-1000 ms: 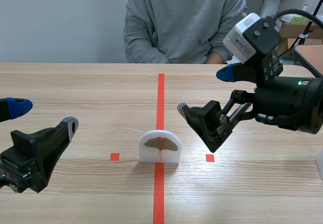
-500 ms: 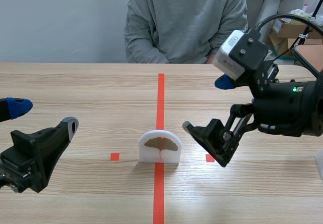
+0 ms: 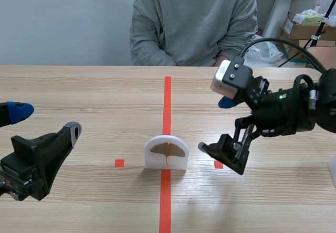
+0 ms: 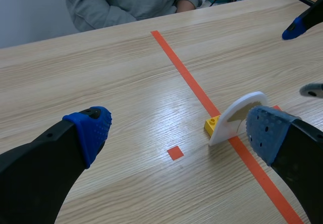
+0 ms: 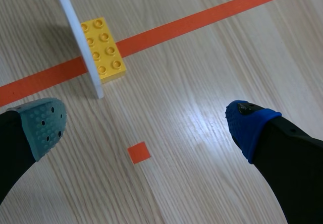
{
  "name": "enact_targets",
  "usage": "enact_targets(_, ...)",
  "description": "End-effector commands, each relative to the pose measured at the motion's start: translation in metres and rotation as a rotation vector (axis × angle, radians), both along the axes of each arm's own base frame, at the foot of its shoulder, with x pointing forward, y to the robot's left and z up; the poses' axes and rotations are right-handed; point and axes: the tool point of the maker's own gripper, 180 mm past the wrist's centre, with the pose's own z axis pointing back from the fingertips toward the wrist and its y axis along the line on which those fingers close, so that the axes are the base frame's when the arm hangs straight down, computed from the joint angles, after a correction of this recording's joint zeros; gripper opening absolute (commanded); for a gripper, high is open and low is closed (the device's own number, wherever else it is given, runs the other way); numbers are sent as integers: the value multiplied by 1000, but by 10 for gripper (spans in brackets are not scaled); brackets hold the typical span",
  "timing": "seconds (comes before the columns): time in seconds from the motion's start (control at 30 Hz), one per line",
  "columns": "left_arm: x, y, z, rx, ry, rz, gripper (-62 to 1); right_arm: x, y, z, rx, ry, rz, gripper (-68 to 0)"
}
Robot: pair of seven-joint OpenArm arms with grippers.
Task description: Do the leaf sorting experiment
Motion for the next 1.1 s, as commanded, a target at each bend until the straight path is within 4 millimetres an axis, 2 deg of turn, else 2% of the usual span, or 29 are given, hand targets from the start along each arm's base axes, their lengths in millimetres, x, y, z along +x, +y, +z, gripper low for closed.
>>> enact_targets(0.0, 2, -3, 8, -18, -23, -1, -37, 9, 7, 11, 16, -33, 19, 4)
enact_targets(0.2, 2, -3, 8, -18, -23, -1, -37, 9, 23, -11, -4, 22, 66, 4)
enact_targets(0.37, 2, -3, 8, -18, -24, -1, -37, 9, 46, -21, 10, 45, 97, 4)
enact_targets(0.7, 2, -3, 8, -18, -24, -1, -37, -10, 92, -32, 49, 86, 188, 4)
enact_targets(0.83, 2, -3, 8, -18, -24, -1, -37, -15, 103, -32, 97, 90, 202, 4)
enact_targets(1.07, 2, -3, 8, -18, -24, -1, -37, -15, 99, -37, 60, 85, 206, 4)
